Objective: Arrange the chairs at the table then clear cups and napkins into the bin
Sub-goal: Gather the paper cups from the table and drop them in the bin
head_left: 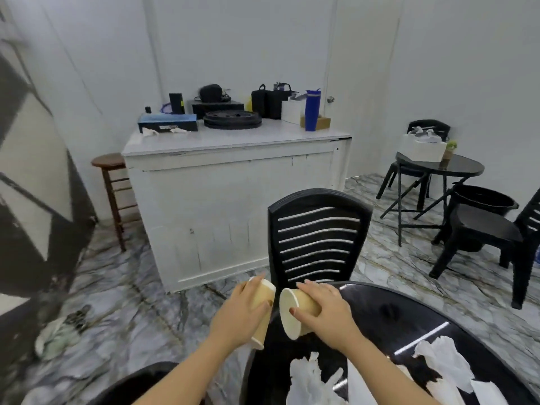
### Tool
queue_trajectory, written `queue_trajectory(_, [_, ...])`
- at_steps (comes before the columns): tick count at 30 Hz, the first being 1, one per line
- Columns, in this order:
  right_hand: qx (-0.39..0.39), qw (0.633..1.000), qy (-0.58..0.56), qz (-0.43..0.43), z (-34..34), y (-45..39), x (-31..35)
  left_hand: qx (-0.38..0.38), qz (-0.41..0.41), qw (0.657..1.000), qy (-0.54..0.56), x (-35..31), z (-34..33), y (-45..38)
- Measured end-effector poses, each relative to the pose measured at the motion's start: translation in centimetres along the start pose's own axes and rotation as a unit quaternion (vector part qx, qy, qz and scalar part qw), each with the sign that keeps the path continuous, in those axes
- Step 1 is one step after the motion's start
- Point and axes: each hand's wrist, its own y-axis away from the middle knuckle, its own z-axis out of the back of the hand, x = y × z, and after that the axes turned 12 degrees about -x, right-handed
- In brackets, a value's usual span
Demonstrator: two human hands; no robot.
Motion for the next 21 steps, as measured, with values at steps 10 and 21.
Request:
queue_trajectory(10, [0.112,0.987,-0.03,0.107,-12.3,1.5,12.9,-0.101,0.131,0.986,-0.019,12.7,12.7,6.7])
queue_trajectory(21, [0.215,0.968,0.019,0.126,-25.0,8.6,22.7,-0.116,0.235,0.962,-0.073,25.4,21.8,16.2])
